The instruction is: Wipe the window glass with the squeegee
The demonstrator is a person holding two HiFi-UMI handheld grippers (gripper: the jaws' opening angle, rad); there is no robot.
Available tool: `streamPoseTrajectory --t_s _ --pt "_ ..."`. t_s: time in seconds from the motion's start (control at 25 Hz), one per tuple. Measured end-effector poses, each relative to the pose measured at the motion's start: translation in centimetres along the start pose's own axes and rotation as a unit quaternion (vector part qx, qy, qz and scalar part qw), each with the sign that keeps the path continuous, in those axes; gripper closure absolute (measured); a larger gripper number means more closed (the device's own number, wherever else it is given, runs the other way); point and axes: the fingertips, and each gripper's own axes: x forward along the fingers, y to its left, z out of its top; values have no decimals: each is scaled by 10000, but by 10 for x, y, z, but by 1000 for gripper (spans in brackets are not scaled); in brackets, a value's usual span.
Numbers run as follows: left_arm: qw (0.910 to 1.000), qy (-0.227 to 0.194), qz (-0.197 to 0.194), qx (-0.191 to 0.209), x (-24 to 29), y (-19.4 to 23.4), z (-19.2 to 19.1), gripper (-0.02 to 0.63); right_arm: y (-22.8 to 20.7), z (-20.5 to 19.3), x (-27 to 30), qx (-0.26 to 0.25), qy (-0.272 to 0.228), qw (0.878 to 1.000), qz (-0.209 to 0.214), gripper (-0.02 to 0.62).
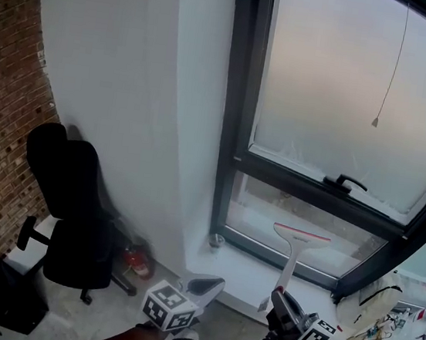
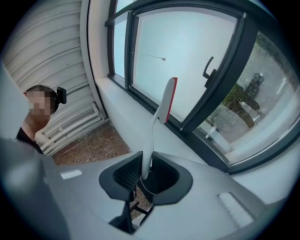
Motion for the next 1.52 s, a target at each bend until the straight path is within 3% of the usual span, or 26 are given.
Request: streamPoseTrajectory --t_s 0.4,0.56,0.84,1.24,1.52 --pt "9990 -323 -173 248 -6 86 39 606 -23 38 116 -236 -318 9983 428 511" --pt "9988 -409 -229 172 -8 95 44 606 -23 65 153 -296 -297 9966 713 511" --pt "9987 -430 -200 179 0 106 48 606 -30 136 222 -882 -273 9894 1122 511" --pt "9983 -543 211 72 12 126 55 606 -22 256 318 -1401 -475 9761 1590 512" --pt "9971 -579 491 -38 11 138 58 606 -15 313 369 -1657 -505 9709 1655 512"
